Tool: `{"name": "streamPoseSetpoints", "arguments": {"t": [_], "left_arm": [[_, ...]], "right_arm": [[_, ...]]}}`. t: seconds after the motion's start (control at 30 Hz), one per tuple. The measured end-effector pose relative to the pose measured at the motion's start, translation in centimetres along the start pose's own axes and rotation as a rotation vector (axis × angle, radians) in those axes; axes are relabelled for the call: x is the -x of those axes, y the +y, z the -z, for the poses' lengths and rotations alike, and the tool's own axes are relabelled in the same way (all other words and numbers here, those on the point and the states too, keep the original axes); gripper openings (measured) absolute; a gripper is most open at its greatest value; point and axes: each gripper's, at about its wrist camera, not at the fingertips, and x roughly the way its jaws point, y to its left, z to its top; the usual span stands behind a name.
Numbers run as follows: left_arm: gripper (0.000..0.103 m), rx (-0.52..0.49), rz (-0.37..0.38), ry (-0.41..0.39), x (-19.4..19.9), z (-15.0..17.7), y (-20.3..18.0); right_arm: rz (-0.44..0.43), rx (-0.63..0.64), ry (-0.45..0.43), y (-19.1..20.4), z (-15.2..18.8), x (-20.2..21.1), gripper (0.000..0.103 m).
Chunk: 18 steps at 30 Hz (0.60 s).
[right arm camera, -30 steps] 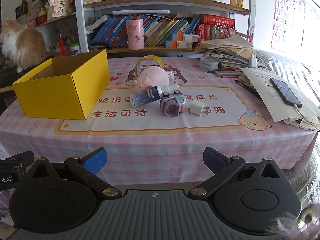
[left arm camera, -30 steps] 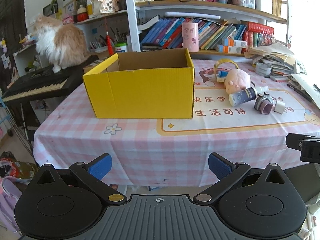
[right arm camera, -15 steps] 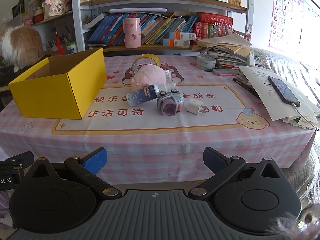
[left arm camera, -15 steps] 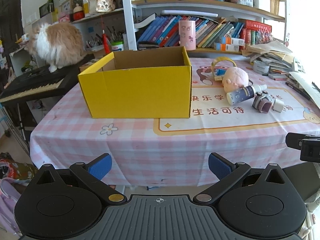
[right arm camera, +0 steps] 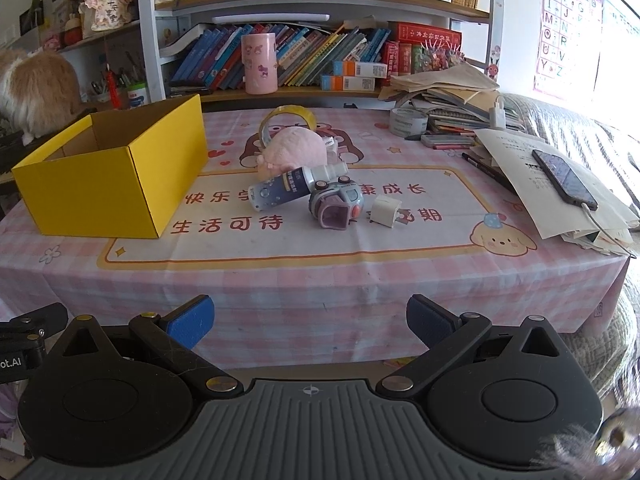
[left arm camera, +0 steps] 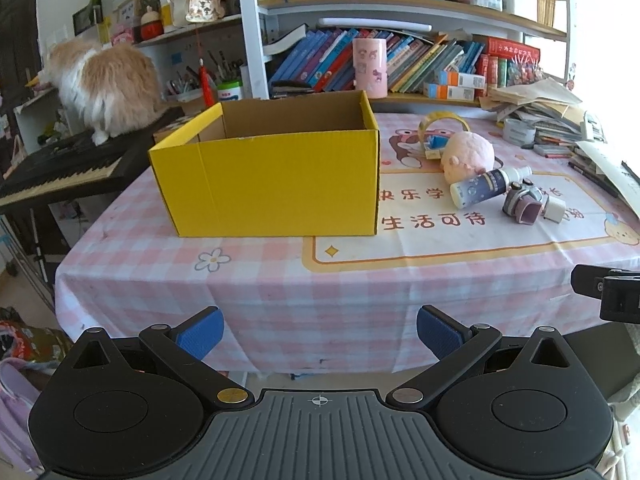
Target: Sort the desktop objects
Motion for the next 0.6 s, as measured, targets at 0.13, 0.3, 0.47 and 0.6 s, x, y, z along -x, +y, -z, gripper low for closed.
{"name": "streamPoseSetpoints", "arguments": {"t": [0.13, 0.3, 0.47, 0.6], "left_arm": [[0.103, -0.003, 0.008, 0.004, -0.2, -0.1, 0.0], [0.103, -0.003, 0.037, -0.003, -0.4, -0.2, -0.1], [0.103, 0.001, 0.055, 0.001, -1.0, -0.5, -0.3], [0.103, -0.014, 0.075, 0.005, -1.5, -1.0, -1.1]], "right_arm": [[-0.001, 0.005, 0.003, -0.1, 0.0, -0.1, 0.103], [0.004, 0.009, 0.007, 0.1, -0.1, -0.3, 0.103], [0.012, 0.02, 0.014, 0.3, -0.3, -0.7, 0.103], [0.017, 0.027, 0.005, -0.1, -0.6, -0.7, 0.103]]}}
